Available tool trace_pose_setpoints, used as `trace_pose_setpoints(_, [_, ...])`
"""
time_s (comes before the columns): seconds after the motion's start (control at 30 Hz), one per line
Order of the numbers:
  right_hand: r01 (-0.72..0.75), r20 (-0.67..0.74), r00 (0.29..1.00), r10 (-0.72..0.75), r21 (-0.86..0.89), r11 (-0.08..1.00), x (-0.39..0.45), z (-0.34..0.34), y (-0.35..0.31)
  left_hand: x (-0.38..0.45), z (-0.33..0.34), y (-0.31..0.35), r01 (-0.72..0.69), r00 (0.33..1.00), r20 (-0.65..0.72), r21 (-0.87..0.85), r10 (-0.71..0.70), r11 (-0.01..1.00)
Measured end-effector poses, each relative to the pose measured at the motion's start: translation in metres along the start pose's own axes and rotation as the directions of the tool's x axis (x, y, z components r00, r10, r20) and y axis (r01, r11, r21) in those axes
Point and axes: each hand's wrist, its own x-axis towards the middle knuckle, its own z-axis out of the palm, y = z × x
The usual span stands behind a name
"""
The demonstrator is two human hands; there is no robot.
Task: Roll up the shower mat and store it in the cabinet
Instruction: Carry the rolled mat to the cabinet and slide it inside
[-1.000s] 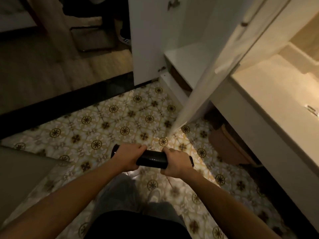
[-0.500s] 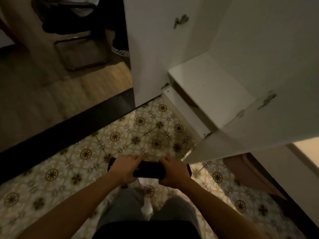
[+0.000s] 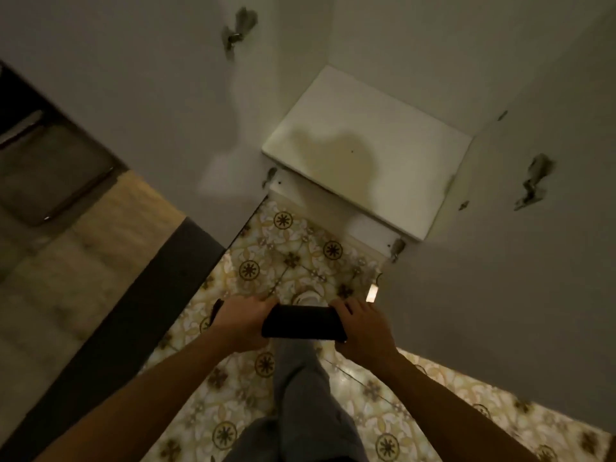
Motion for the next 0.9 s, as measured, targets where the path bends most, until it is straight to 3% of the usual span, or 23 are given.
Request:
trace_pose_setpoints(0.23, [-0.179, -0.008, 0.983, 0.182, 0.15, 0.972, 0.112, 0.017, 0.039, 0.135, -0.024, -0.062, -0.154, 0.986, 0.076, 0.069, 0.149, 0.986])
trace_pose_setpoints(0.43, [-0.259, 0.013, 0.966, 0.259, 0.124, 0.958, 0.202, 0.052, 0.077, 0.235, -0.014, -0.119, -0.223, 0.97, 0.136, 0.163, 0.202, 0.961])
trace_pose_setpoints(0.63, [-0.347, -0.028, 0.937, 0.349, 0.06, 0.936, 0.31, 0.112, 0.112, 0.363, 0.025, -0.181, -0.204, 0.977, -0.011, 0.243, 0.212, 0.948])
trace_pose_setpoints(0.9, [-0.329, -0.235, 0.915, 0.329, 0.041, 0.943, 0.461, 0.22, 0.172, 0.533, 0.1, -0.25, -0.148, 0.898, -0.381, 0.21, 0.22, 0.966])
